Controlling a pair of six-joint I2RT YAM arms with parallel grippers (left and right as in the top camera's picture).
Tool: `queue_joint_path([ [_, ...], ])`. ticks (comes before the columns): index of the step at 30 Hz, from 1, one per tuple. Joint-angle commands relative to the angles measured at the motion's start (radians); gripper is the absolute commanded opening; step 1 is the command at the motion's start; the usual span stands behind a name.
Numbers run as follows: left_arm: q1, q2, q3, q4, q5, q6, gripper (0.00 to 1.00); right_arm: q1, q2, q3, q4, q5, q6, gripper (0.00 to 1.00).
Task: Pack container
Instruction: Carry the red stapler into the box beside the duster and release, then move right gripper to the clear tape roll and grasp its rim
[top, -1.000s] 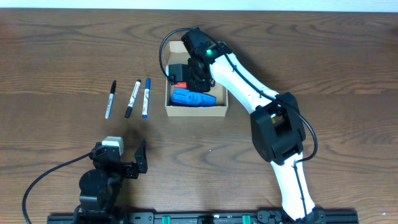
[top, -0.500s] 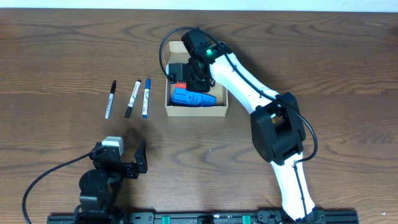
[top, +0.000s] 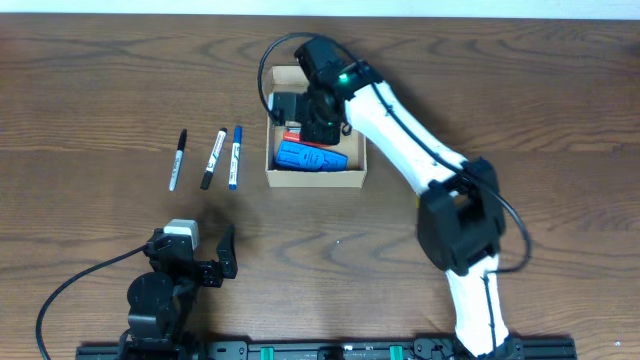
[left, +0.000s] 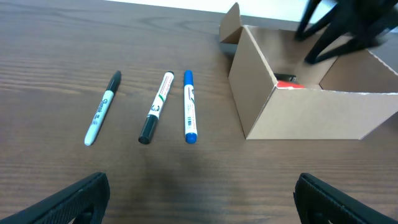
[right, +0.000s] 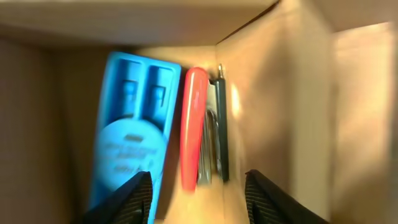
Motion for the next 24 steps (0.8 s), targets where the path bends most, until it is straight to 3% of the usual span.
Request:
queue_joint_path([
  [1, 0.008, -0.006, -0.02, -0.002, 0.003, 0.004, 0.95, -0.01, -0.16, 0.008, -0.049, -0.001, 0.1, 0.5],
  [11, 0.008, -0.006, -0.02, -0.002, 0.003, 0.004, 0.95, -0.159, -0.416, 0.008, -0.241, 0.061, 0.47, 0.51],
  [19, 0.008, -0.006, -0.02, -0.002, 0.003, 0.004, 0.95, -0.298, -0.462, 0.003, -0.454, 0.058, 0.624, 0.51],
  [21, 0.008, -0.006, -0.02, -0.002, 0.003, 0.004, 0.95, -0.319, -0.461, -0.014, -0.481, 0.058, 0.641, 0.65],
  [22, 0.008, -0.006, -0.02, -0.002, 0.003, 0.004, 0.95, -0.33, -0.461, -0.027, -0.486, 0.058, 0.653, 0.9],
  [23, 0.008, -0.006, -0.02, -0.002, 0.003, 0.004, 0.95, -0.339, -0.461, -0.042, -0.486, 0.058, 0.667, 0.99],
  [24, 0.008, -0.006, -0.02, -0.002, 0.003, 0.004, 0.95, -0.346, -0.461, -0.056, -0.486, 0.058, 0.675, 0.99],
])
